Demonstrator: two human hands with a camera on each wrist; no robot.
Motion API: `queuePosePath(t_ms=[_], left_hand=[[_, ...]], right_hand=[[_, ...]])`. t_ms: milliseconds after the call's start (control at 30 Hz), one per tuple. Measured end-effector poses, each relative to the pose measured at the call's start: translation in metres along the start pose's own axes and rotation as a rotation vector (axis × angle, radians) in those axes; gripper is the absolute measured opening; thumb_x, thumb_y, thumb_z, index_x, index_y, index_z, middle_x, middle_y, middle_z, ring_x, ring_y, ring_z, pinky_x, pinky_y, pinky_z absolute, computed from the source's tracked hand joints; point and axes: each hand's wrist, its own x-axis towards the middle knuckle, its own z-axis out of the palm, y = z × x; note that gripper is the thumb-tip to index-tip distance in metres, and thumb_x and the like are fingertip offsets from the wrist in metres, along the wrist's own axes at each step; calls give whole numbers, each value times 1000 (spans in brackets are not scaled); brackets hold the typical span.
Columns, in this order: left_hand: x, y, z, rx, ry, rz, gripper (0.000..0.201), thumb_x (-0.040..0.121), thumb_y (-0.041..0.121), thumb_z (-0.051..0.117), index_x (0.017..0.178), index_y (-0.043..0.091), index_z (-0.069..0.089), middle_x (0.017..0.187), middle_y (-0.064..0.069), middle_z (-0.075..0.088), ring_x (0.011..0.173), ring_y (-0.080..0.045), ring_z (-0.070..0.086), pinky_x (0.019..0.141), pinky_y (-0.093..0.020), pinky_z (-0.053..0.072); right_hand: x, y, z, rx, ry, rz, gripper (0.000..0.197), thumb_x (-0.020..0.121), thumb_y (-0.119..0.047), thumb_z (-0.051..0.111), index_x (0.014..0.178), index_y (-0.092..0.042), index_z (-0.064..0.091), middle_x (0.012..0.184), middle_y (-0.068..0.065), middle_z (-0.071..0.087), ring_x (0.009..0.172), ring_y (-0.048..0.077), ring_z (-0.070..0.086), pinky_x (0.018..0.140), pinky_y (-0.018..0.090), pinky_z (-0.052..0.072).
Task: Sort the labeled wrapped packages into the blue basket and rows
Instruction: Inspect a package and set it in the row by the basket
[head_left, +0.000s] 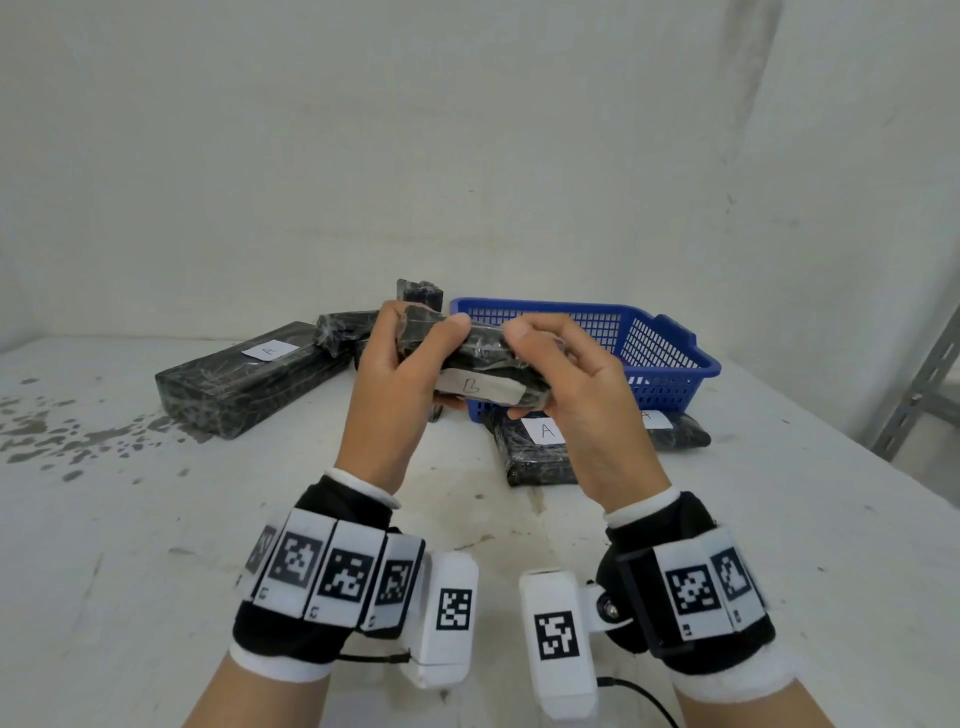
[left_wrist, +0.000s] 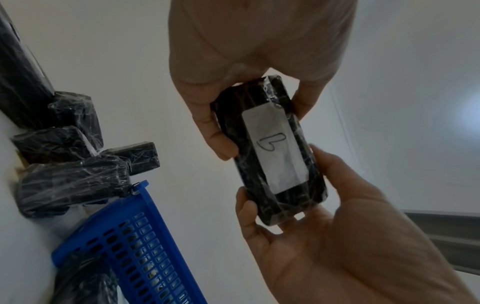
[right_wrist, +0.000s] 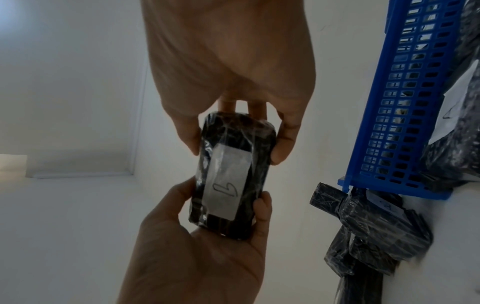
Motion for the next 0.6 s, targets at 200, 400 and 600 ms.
queuePosePath(t_ms=[200, 400, 600], left_hand=[[1, -5, 2, -75, -28, -31, 33, 87, 26, 61, 113, 16, 42, 100, -4, 62, 82, -12, 66, 68, -27, 57], [-2, -6, 4, 30, -64, 19, 52, 80, 28, 66, 126, 13, 47, 108, 3, 68, 84, -5, 69, 77, -27, 58], [-1, -6, 2, 124, 0, 176, 46, 77, 21, 79, 112, 34, 52, 112, -3, 68, 96, -21, 69, 82, -43, 58]], right_hand=[[2, 1, -2, 40, 85, 48, 18, 100, -27, 57, 106, -17, 70, 105, 8, 74, 91, 24, 73, 63, 36, 61], [1, -1, -2, 13, 35, 89, 34, 88, -42, 64, 108, -16, 74, 105, 7, 77, 102, 23, 73, 96, 43, 57], [-3, -4, -1, -74, -48, 57, 30, 89, -53, 54, 105, -35, 72, 101, -11, 77, 96, 7, 73, 84, 35, 60]])
